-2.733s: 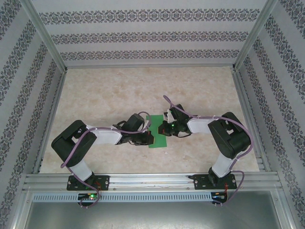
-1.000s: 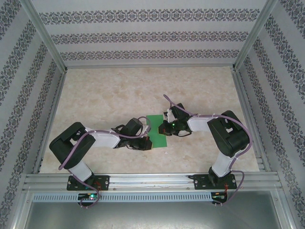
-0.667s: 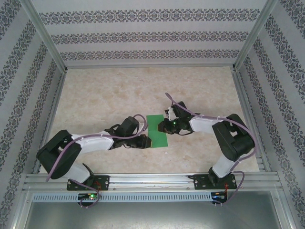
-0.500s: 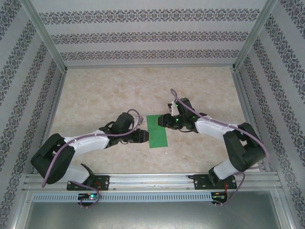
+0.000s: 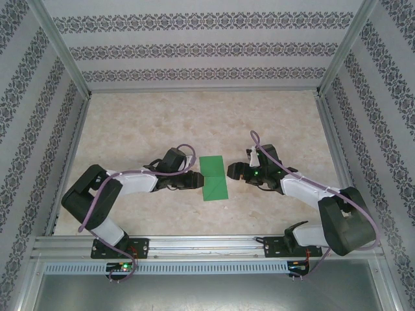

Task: Fold a paper plane with a square sheet of paper (fold left side to right side)
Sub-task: Fold the triangle a second time at the center of the table, then turn over the paper at the center of the table.

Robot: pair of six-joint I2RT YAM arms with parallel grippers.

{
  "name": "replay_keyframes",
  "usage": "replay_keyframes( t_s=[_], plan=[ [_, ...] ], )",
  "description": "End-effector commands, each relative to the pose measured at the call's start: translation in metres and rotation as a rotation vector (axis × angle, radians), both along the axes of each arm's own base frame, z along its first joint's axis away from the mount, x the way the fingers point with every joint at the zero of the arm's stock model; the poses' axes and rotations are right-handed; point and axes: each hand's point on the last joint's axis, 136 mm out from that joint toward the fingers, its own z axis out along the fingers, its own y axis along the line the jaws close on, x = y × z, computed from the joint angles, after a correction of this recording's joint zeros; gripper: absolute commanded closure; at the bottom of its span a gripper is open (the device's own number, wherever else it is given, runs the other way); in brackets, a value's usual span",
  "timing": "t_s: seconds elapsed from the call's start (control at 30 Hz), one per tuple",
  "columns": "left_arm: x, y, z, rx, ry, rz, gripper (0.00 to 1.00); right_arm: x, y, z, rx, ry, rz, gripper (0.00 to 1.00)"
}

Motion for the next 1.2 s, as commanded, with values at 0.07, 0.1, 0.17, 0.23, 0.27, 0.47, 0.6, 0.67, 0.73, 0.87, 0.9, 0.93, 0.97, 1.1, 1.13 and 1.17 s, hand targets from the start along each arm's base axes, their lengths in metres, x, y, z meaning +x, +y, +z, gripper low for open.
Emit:
replay_keyframes(
  t_s=[0.07, 0.1, 0.17, 0.23, 0.27, 0.47, 0.6, 0.67, 0.73, 0.87, 0.9, 0.93, 0.97, 1.1, 1.13, 1.17],
  plan=[
    [0.018, -0.014, 0.009, -0.057, -0.058, -0.029, 0.70, -0.005, 0.002, 0.002, 0.035, -0.014, 0.027, 0.27],
    [0.019, -0.015, 0.010, -0.065, -0.062, -0.029, 0.74, -0.006, 0.003, 0.002, 0.041, -0.013, 0.032, 0.27],
    [0.021, -0.018, 0.011, -0.080, -0.069, -0.030, 0.79, -0.008, 0.005, 0.001, 0.054, -0.009, 0.044, 0.29],
    [0.021, -0.019, 0.013, -0.094, -0.077, -0.032, 0.83, -0.009, 0.008, 0.001, 0.074, -0.003, 0.056, 0.29],
    [0.022, -0.020, 0.015, -0.101, -0.081, -0.032, 0.86, -0.009, 0.010, 0.001, 0.088, 0.000, 0.062, 0.30],
    [0.021, -0.015, 0.028, -0.122, -0.130, -0.011, 0.97, -0.011, 0.027, 0.002, 0.161, 0.019, 0.106, 0.33],
    [0.020, -0.009, 0.039, -0.136, -0.170, 0.021, 0.98, -0.008, 0.041, 0.003, 0.194, 0.019, 0.122, 0.33],
    [0.020, -0.006, 0.044, -0.146, -0.191, 0.041, 0.98, -0.006, 0.047, 0.004, 0.212, 0.014, 0.121, 0.34],
    [0.020, -0.004, 0.048, -0.154, -0.207, 0.056, 0.99, -0.001, 0.053, 0.005, 0.228, 0.002, 0.113, 0.34],
    [0.020, -0.001, 0.052, -0.156, -0.219, 0.068, 0.98, 0.007, 0.066, 0.007, 0.249, -0.013, 0.114, 0.34],
    [0.020, 0.000, 0.052, -0.155, -0.220, 0.071, 0.98, 0.009, 0.068, 0.008, 0.254, -0.019, 0.114, 0.35],
    [0.020, 0.000, 0.052, -0.154, -0.222, 0.073, 0.98, 0.011, 0.071, 0.007, 0.256, -0.021, 0.111, 0.35],
    [0.019, 0.000, 0.052, -0.154, -0.220, 0.072, 0.98, 0.013, 0.073, 0.007, 0.259, -0.023, 0.110, 0.35],
    [0.019, 0.000, 0.049, -0.152, -0.214, 0.075, 0.98, 0.021, 0.082, 0.007, 0.278, -0.025, 0.115, 0.37],
    [0.019, 0.000, 0.049, -0.154, -0.212, 0.076, 0.98, 0.022, 0.084, 0.006, 0.281, -0.026, 0.117, 0.38],
    [0.019, 0.000, 0.047, -0.155, -0.209, 0.076, 0.98, 0.024, 0.086, 0.006, 0.283, -0.028, 0.119, 0.38]
  ],
)
